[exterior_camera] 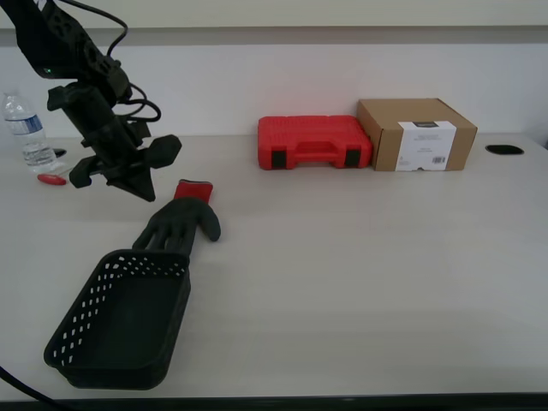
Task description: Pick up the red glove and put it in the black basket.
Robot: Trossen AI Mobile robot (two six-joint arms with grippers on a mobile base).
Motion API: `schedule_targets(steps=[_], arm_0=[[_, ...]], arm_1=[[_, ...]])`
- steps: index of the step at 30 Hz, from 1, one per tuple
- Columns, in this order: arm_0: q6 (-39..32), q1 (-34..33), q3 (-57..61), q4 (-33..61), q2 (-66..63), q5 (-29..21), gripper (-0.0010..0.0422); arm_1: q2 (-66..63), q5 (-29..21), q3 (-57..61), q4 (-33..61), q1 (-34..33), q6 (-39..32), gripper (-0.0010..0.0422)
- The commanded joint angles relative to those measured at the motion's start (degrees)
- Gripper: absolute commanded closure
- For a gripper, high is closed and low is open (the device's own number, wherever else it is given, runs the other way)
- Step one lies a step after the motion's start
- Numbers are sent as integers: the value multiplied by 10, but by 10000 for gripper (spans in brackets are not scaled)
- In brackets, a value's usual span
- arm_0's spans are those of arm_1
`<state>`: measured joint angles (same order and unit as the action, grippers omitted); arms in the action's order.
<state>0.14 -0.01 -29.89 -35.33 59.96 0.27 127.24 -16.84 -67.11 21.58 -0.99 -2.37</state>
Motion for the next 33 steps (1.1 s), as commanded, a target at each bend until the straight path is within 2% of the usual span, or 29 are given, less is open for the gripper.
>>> schedule_targets(steps=[1, 5, 6, 8, 10, 13, 16, 18, 23, 26, 29, 33], arm_0=[[-2, 0, -1, -1, 0, 0, 412], [-2, 0, -1, -1, 0, 0, 412], [-2, 0, -1, 0, 0, 0, 412], [-2, 0, 0, -1, 0, 0, 412], [-2, 0, -1, -1, 0, 0, 412], [-2, 0, -1, -1, 0, 0, 412], [-2, 0, -1, -1, 0, 0, 412], [-2, 0, -1, 0, 0, 0, 412], [-2, 0, -1, 0, 0, 0, 412], [-2, 0, -1, -1, 0, 0, 412], [-2, 0, -1, 0, 0, 0, 412], [-2, 0, -1, 0, 0, 0, 412]], arm_1=[[8, -4, -4, 2, -2, -9, 390], [7, 10, -7, 6, -3, 1, 306], [8, 17, -9, 6, -3, 11, 260], [10, 18, -12, 6, -3, 23, 191], [10, 42, -19, 6, -4, 46, 126], [10, 58, -31, 12, -4, 65, 68], [10, 56, -34, 0, -5, 64, 89], [10, 56, -34, -11, -6, 64, 124], [10, 50, -33, -21, -9, 49, 255], [23, 50, -35, -19, -17, 31, 297], [66, 48, -44, -7, -26, 31, 288], [132, 47, -62, 6, -33, 28, 212]])
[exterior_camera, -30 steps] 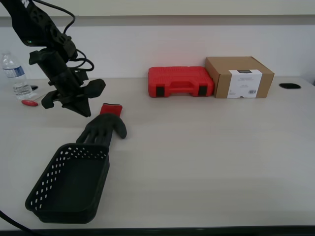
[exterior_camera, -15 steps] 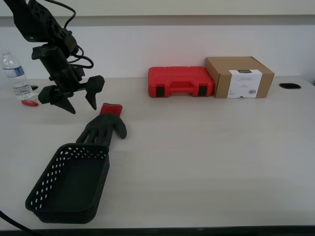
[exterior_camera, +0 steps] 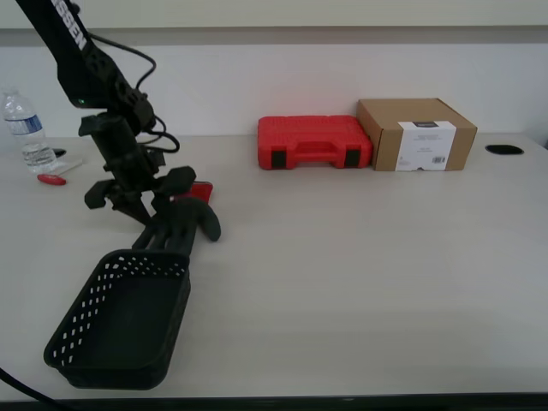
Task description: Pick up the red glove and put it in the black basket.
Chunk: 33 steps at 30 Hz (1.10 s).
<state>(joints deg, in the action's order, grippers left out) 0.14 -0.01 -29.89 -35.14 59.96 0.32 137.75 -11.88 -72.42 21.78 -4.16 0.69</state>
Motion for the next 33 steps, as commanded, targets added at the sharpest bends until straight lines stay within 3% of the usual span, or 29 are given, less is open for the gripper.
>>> schedule_targets(steps=[1, 6, 7, 11, 17, 19, 24, 33], arm_0=[[-2, 0, 0, -1, 0, 0, 412], [-2, 0, -1, -2, 0, 0, 412], [-2, 0, -1, -2, 0, 0, 412], [-2, 0, -1, -2, 0, 0, 412], [-2, 0, -1, -2, 0, 0, 412], [-2, 0, -1, -2, 0, 0, 412], [-2, 0, -1, -2, 0, 0, 412], [-2, 0, -1, 0, 0, 0, 412]], arm_1=[[39, -2, -16, 6, -2, 2, 182], [91, 0, -72, 54, -3, 18, 7], [107, 7, -91, 73, -3, 19, 10], [167, 21, -158, 139, -3, 23, 145], [194, 7, -192, 165, -3, 0, 421], [194, 7, -195, 165, -4, -3, 404], [166, 6, -195, 171, -5, -14, 413], [16, 2, -195, 167, -7, -16, 414]])
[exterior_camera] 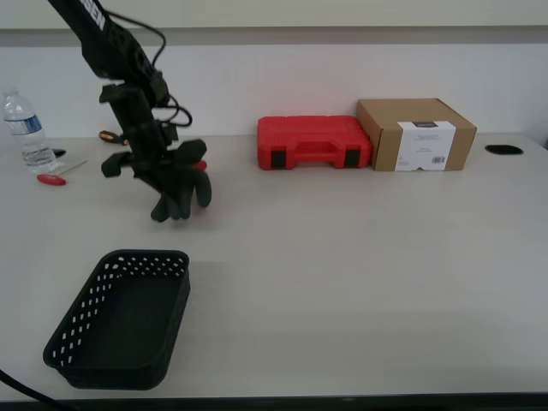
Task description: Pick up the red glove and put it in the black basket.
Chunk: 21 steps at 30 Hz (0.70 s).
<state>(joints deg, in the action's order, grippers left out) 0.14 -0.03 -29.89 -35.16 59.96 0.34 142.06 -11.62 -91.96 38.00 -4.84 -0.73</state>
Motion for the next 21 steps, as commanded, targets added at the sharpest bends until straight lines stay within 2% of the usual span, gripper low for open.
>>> schedule_targets(steps=[1, 5, 9, 16, 21], arm_0=[[-2, 0, -1, 0, 0, 0, 412], [-2, 0, -1, 1, 0, 0, 412], [-2, 0, -1, 0, 0, 0, 412], [-2, 0, 0, 1, 0, 0, 412], [-2, 0, -1, 1, 0, 0, 412]], arm_1=[[-38, 0, 1, 9, -1, -1, 414], [-84, 0, 9, 80, -4, -18, 414], [-161, 3, 77, 78, -8, -17, 414], [-370, 6, 301, 17, -10, 19, 414], [-475, 4, 478, 10, -11, 32, 414]])
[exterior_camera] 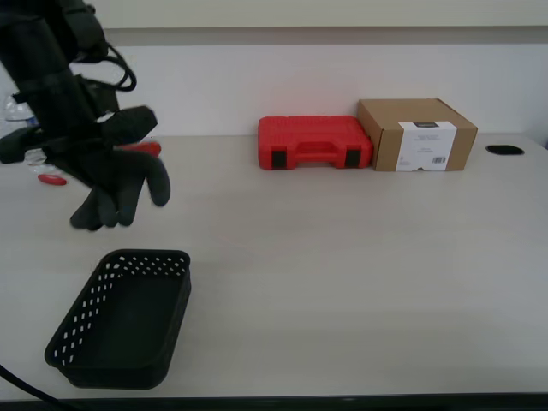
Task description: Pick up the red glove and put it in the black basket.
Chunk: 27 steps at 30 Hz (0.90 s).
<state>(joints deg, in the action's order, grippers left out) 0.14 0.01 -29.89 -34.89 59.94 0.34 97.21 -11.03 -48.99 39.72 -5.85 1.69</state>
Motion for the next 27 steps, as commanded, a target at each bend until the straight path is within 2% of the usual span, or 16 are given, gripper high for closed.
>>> schedule_targets(steps=[1, 8, 12, 18, 23, 27], arm_0=[[-2, 0, -1, -2, 0, 0, 412], [-2, 0, -1, -2, 0, 0, 412], [-2, 0, -1, -2, 0, 0, 412], [-2, 0, -1, -2, 0, 0, 412], [-2, 0, -1, 0, 0, 0, 412], [-2, 0, -1, 0, 0, 0, 412]], arm_1=[[-42, -3, 77, -9, -1, 14, 414], [-67, -43, 151, -29, -6, 40, 413], [-52, -34, 153, -45, -7, 51, 413], [49, -38, 129, -86, -8, 70, 413], [134, -50, 76, -84, -10, 69, 413], [203, -67, 28, -40, -11, 66, 413]])
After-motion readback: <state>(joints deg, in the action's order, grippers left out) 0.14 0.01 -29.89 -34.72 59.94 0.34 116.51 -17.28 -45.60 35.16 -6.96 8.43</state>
